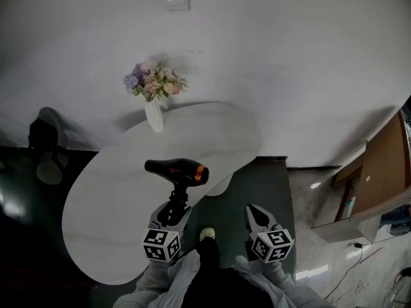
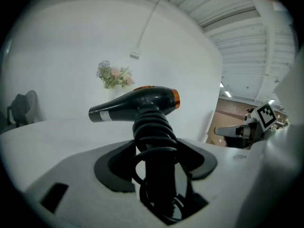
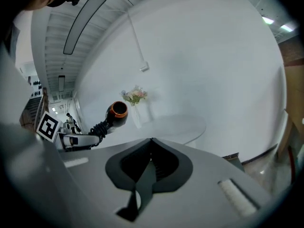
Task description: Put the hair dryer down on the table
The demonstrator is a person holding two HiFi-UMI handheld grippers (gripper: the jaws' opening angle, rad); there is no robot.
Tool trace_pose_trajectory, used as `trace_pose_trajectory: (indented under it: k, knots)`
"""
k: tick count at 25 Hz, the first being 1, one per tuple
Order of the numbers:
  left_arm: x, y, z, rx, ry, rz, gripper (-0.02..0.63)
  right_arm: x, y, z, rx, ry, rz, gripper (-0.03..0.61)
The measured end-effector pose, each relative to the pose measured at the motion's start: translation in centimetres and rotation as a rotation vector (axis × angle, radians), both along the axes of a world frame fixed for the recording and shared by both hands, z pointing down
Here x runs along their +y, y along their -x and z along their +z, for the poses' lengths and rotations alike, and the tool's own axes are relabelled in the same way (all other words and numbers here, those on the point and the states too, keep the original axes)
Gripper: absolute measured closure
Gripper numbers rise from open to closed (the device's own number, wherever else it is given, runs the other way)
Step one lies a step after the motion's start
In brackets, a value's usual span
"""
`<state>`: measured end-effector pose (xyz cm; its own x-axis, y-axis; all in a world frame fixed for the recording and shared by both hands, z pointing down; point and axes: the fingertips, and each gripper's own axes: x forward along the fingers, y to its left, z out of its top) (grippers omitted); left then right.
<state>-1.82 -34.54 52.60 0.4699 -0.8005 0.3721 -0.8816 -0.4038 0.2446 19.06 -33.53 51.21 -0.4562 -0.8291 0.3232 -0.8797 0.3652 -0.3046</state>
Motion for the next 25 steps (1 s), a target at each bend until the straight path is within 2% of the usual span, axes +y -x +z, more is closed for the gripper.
trace_pose_trajectory:
  k: [8, 12, 17, 25]
  knots:
    - [-10.6, -1.3, 0.7, -0.049, -0.013, 0.052, 0.347, -10.4, 0.3, 0.1, -0.025, -0.018, 0.013, 0.569]
    - [-14.2, -2.4, 1.7, -0.082, -0.001, 0.087, 0.347, -12.7, 0.6, 0.6, -0.015, 0.002, 0.007, 0.569]
    - [-17.8, -3.9, 4.3, -0.171, 0.026, 0.122, 0.347, -14.6, 0.1, 2.0, 0.010, 0.056, -0.012, 0.569]
    - [-24.3, -6.2, 8.7, -0.244, 0.098, 0.099, 0.348, -21.4, -0.7, 2.9, 0.037, 0.090, -0.099, 0.569]
